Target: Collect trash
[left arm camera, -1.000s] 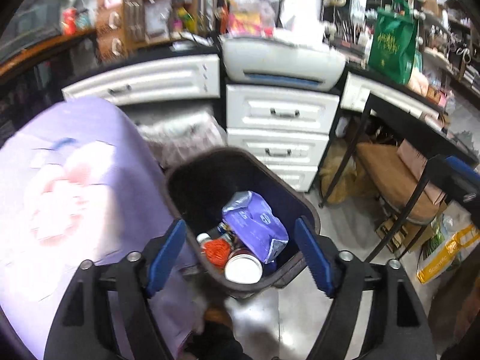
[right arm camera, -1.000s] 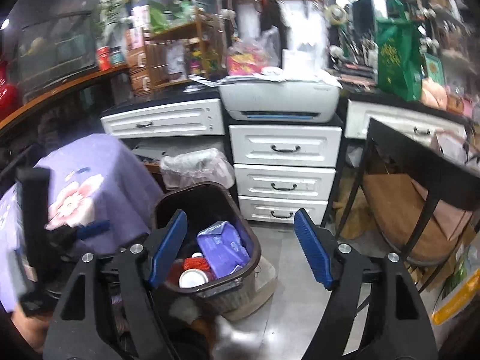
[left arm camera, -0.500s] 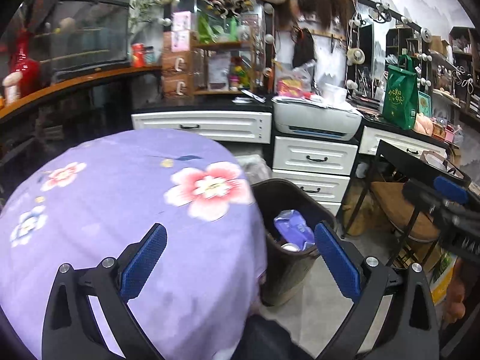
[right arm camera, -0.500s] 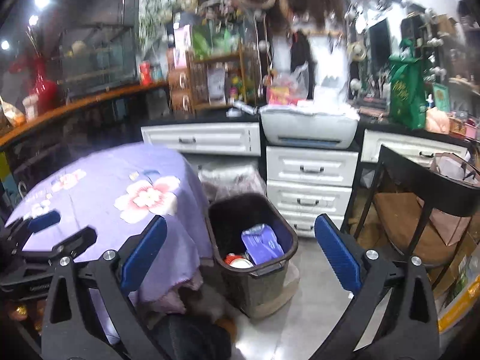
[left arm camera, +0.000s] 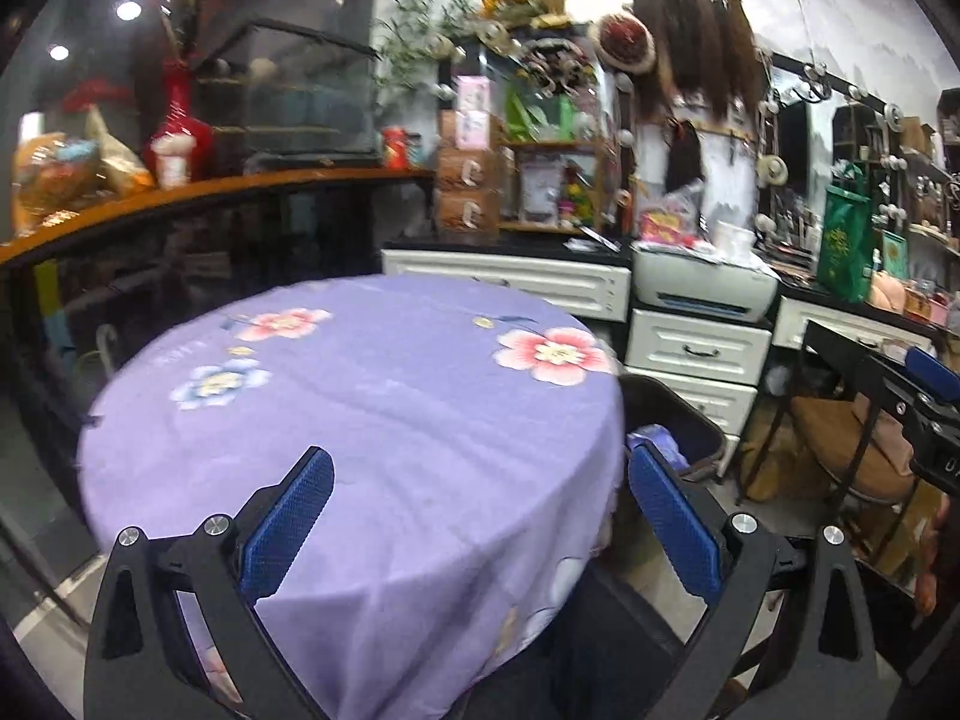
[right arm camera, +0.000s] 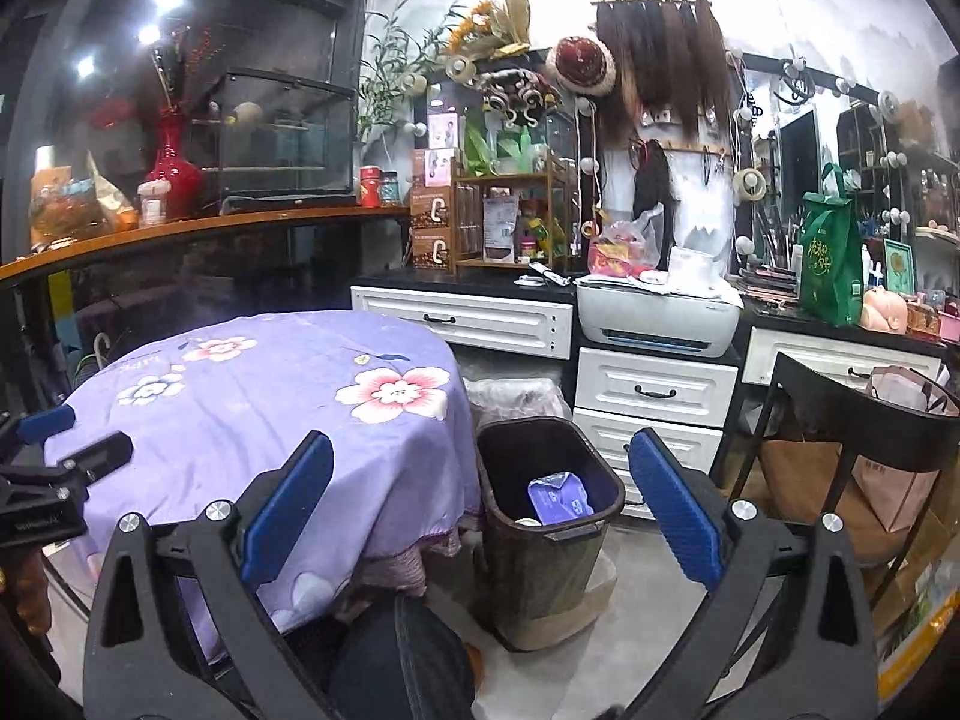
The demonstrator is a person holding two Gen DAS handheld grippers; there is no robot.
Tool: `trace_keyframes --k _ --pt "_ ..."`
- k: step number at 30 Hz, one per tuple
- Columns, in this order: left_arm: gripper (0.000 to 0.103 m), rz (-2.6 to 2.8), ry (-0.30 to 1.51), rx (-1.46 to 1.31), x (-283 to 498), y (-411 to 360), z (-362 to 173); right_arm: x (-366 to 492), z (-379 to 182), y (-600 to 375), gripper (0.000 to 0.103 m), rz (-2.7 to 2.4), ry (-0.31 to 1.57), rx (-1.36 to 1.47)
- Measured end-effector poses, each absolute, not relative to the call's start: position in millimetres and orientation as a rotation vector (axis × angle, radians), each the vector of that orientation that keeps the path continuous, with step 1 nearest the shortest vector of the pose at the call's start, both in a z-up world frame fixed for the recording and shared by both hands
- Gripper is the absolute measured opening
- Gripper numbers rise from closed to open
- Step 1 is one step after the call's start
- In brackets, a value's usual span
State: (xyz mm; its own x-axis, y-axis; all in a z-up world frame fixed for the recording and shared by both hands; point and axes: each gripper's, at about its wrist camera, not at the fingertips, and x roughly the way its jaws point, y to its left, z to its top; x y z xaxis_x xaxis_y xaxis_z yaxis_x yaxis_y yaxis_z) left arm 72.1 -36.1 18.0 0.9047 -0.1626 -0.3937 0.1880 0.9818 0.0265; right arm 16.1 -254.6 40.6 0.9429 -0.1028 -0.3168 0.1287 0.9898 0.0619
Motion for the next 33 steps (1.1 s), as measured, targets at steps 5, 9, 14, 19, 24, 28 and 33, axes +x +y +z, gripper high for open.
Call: trace_keyframes --k 5,9,14,19,24,28,33 --pt "0.097 -0.144 0.358 0.013 42.3 -21.5 21.6 -12.0 47.5 -236.3 0.097 -0.069 0.259 0.011" --pt "0.097 -0.13 0.29 0.0 25.8 -17.1 25.9 -28.5 51.5 -226.0 0.097 -0.012 0.188 0.005" --pt "0.097 -0.122 0.251 -0.011 20.2 -11.0 27.7 -35.3 49.3 -218.9 0.097 0.009 0.147 -0.025" --pt "0.097 -0.112 0.258 -0.009 21.2 -8.9 23.9 -35.7 46.8 -212.9 0.097 0.011 0.146 -0.062" --pt "0.097 -0.112 0.258 -0.003 20.3 -8.7 22.9 -36.5 48.3 -214.8 0.097 0.014 0.142 -0.04" --pt "0.097 -0.115 0.257 -0.007 19.5 -7.3 22.4 -36.7 49.6 -215.8 0.097 0.014 0.138 -0.033" --pt "0.097 -0.118 0.26 -0.004 19.5 -5.9 22.2 -37.3 49.0 -215.5 0.097 0.017 0.141 -0.035"
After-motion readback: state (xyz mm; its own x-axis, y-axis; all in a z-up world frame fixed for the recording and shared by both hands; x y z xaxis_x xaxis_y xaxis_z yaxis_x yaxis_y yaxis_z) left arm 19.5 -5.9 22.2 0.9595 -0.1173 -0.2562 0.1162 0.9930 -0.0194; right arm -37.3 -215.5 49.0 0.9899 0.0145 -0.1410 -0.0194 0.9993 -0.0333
